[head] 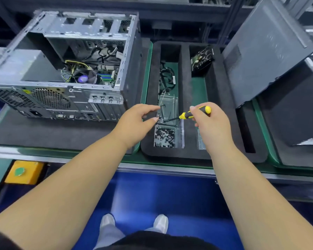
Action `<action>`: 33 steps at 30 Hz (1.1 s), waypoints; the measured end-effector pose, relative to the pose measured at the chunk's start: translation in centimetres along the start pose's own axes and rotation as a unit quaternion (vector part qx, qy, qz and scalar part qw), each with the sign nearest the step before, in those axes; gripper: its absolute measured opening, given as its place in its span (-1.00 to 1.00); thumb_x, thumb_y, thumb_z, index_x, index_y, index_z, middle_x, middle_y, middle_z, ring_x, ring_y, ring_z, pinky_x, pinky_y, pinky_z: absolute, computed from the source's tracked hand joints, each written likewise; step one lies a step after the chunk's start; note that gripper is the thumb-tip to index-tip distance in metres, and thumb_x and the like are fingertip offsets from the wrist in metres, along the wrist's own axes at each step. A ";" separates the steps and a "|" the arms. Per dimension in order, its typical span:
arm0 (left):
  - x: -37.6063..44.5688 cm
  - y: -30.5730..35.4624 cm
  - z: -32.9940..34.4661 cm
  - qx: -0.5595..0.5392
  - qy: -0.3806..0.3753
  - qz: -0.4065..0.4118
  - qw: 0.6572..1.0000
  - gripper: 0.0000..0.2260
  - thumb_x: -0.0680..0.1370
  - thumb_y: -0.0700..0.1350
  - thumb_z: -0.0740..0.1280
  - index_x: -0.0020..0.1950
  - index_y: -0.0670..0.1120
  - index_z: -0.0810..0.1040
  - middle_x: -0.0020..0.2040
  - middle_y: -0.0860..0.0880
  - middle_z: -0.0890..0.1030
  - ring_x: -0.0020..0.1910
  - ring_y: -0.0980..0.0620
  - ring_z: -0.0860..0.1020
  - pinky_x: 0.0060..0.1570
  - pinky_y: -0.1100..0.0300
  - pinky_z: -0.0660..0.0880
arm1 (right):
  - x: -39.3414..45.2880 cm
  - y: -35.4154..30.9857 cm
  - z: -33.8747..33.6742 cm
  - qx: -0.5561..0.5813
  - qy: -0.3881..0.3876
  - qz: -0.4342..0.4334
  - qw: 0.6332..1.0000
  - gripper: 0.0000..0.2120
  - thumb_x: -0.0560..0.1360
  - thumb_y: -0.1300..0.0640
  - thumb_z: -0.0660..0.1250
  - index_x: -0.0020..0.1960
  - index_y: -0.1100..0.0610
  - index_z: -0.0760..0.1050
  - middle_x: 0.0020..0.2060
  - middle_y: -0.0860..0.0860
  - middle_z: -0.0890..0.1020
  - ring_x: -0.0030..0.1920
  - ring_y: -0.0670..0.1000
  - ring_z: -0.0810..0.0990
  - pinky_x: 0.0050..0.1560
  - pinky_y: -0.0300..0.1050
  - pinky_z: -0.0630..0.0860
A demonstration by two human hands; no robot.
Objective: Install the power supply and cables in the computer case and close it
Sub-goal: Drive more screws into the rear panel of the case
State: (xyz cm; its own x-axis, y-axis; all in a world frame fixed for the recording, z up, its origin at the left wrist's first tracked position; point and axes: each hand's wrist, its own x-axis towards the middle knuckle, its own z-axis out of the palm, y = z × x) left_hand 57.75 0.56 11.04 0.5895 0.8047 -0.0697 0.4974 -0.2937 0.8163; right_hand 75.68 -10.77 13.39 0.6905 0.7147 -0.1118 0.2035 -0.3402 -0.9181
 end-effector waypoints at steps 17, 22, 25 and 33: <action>1.1 -1.7 2.8 -0.079 0.004 -0.087 0.993 -0.69 0.57 -0.22 0.32 0.27 0.05 0.57 0.18 0.11 0.59 0.17 0.23 0.52 0.29 0.26 0.40 | 3.7 4.4 2.8 -0.315 -0.157 -0.081 0.932 -0.80 0.54 -0.09 0.34 -0.11 0.04 0.51 -0.25 -0.03 0.56 -0.19 0.03 0.53 -0.23 -0.07 0.48; 1.4 -1.7 3.2 -0.081 0.003 -0.089 0.993 -0.69 0.57 -0.21 0.33 0.26 0.05 0.58 0.16 0.15 0.59 0.16 0.24 0.52 0.30 0.23 0.41 | 3.8 4.6 3.0 -0.328 -0.162 -0.076 0.928 -0.79 0.54 -0.09 0.34 -0.11 0.05 0.50 -0.27 -0.03 0.57 -0.20 0.04 0.54 -0.23 -0.07 0.48; 1.6 -1.7 3.4 -0.089 0.003 -0.093 0.992 -0.70 0.57 -0.21 0.33 0.25 0.06 0.59 0.16 0.13 0.60 0.17 0.21 0.53 0.32 0.17 0.42 | 3.8 4.7 3.0 -0.320 -0.169 -0.069 0.930 -0.79 0.54 -0.08 0.34 -0.10 0.06 0.50 -0.26 -0.01 0.57 -0.18 0.05 0.55 -0.17 -0.01 0.54; 1.5 -1.6 3.3 -0.107 0.007 -0.103 0.989 -0.72 0.57 -0.19 0.32 0.22 0.10 0.60 0.12 0.20 0.61 0.10 0.31 0.54 0.20 0.33 0.42 | 3.5 3.7 1.7 -0.284 -0.143 -0.076 0.945 -0.81 0.54 -0.07 0.33 -0.11 0.04 0.51 -0.28 -0.01 0.56 -0.20 0.05 0.54 -0.19 -0.01 0.53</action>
State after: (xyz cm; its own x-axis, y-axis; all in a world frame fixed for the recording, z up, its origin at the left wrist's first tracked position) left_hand 59.98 0.55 7.78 0.4803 0.8436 -0.2402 0.4584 -0.0079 0.8887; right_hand 77.66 -8.51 8.94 0.4239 0.8900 -0.1681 0.6806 -0.4355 -0.5891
